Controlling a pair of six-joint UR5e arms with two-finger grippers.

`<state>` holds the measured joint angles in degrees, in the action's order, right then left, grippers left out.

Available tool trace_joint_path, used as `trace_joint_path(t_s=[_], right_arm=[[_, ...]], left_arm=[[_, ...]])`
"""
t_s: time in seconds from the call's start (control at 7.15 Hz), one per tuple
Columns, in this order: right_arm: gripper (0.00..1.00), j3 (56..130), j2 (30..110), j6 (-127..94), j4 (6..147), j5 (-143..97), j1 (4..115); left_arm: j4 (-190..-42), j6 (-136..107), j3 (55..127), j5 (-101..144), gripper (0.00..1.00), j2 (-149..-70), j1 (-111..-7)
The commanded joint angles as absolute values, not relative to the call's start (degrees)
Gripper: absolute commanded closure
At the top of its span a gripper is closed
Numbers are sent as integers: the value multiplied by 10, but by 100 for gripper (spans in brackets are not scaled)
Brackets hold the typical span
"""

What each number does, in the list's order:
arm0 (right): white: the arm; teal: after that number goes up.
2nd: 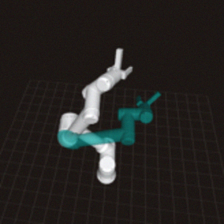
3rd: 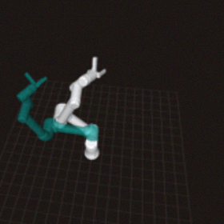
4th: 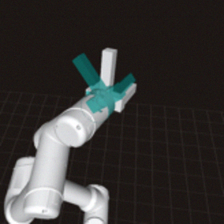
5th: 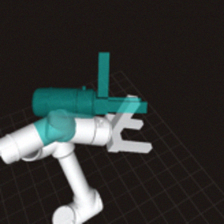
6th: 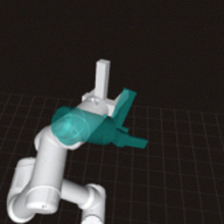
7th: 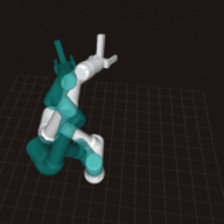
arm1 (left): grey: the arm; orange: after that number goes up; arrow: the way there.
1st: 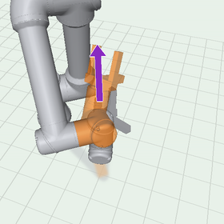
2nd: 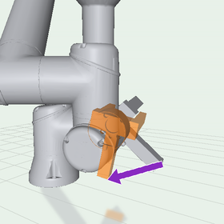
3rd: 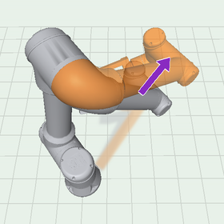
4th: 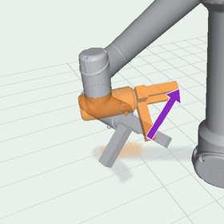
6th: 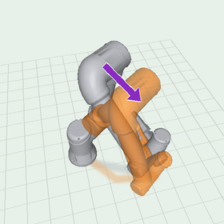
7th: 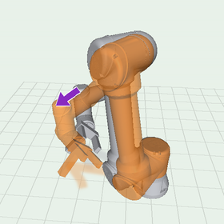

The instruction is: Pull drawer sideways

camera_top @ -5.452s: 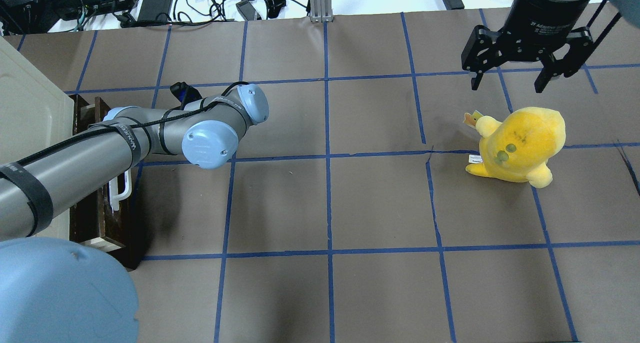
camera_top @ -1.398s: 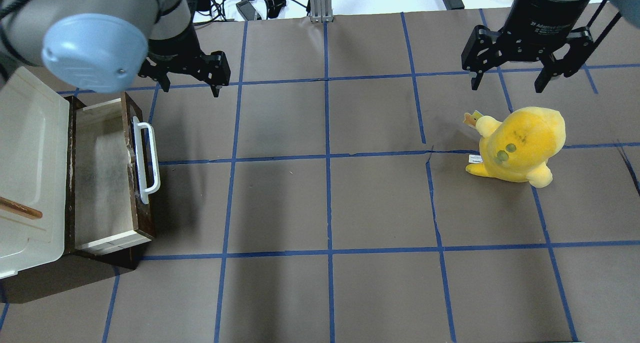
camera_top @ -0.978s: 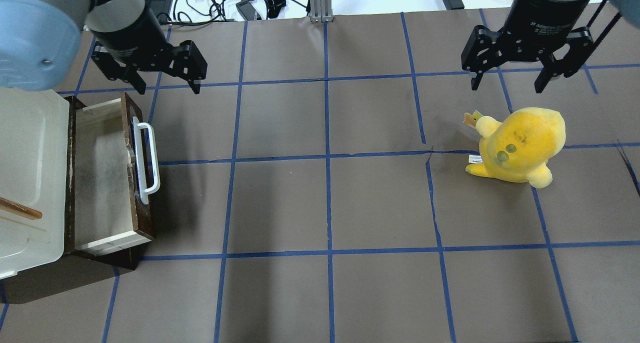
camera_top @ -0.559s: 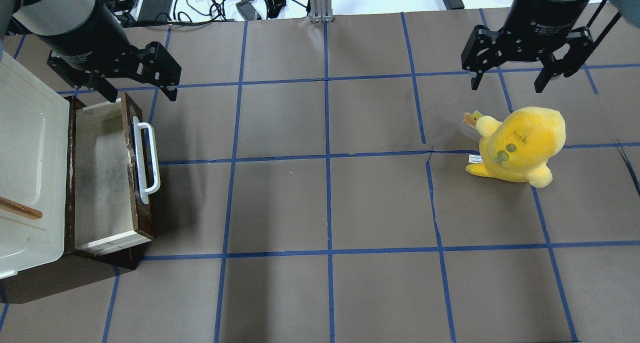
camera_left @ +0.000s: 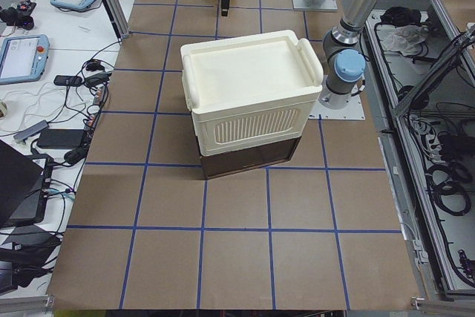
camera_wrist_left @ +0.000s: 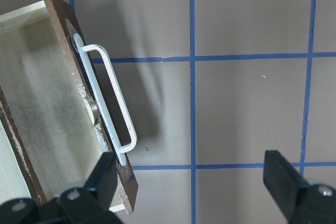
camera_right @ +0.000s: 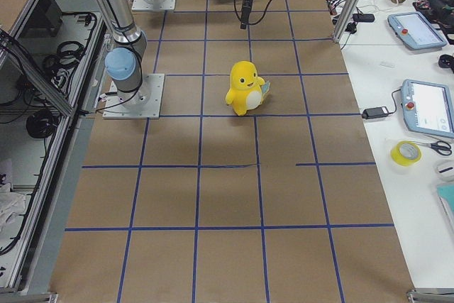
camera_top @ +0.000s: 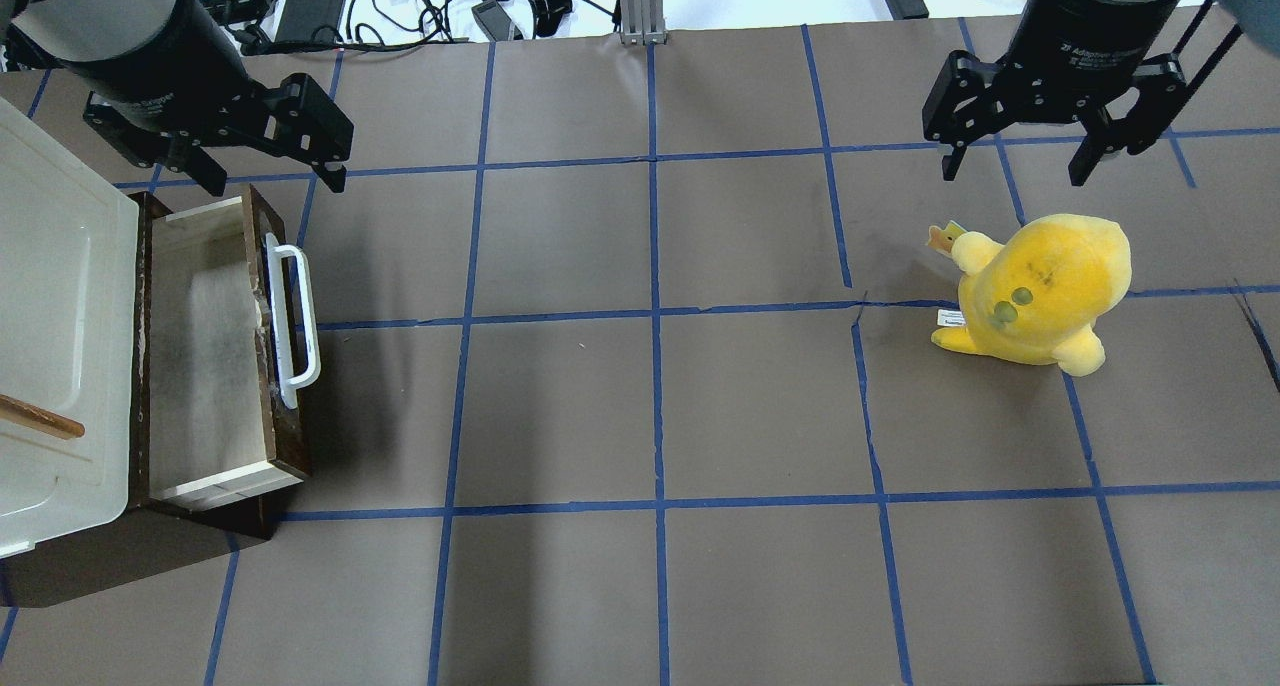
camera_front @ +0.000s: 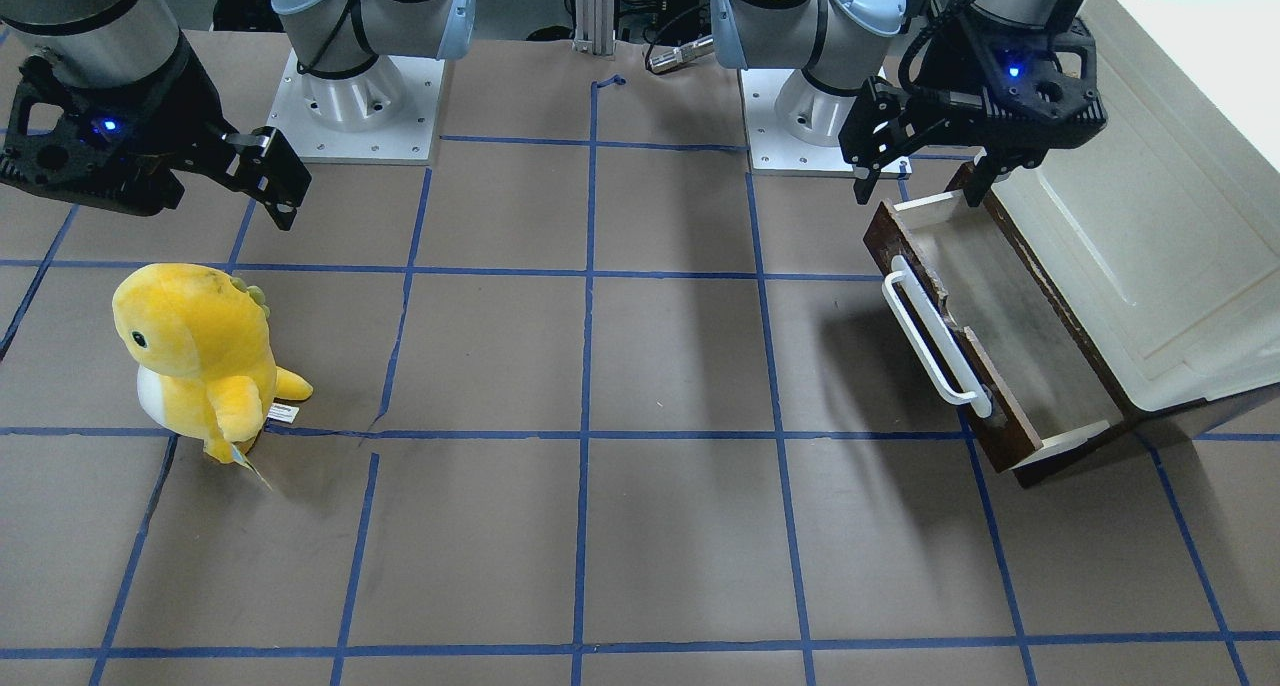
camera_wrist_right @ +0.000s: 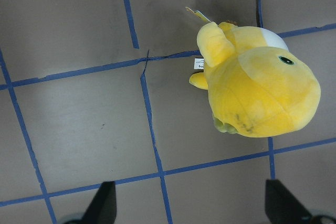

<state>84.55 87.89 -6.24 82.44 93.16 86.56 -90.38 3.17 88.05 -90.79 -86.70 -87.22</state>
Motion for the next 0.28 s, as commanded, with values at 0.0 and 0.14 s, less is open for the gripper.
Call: trace_joint_path(t_s=[0.0, 0.14], right_arm=[[0, 846, 879, -62, 824, 932, 866], [0, 846, 879, -62, 824, 932, 866]], left_arm=[[-901, 32, 878, -908, 0, -874, -872], [-897, 32, 878, -908, 0, -875, -872]])
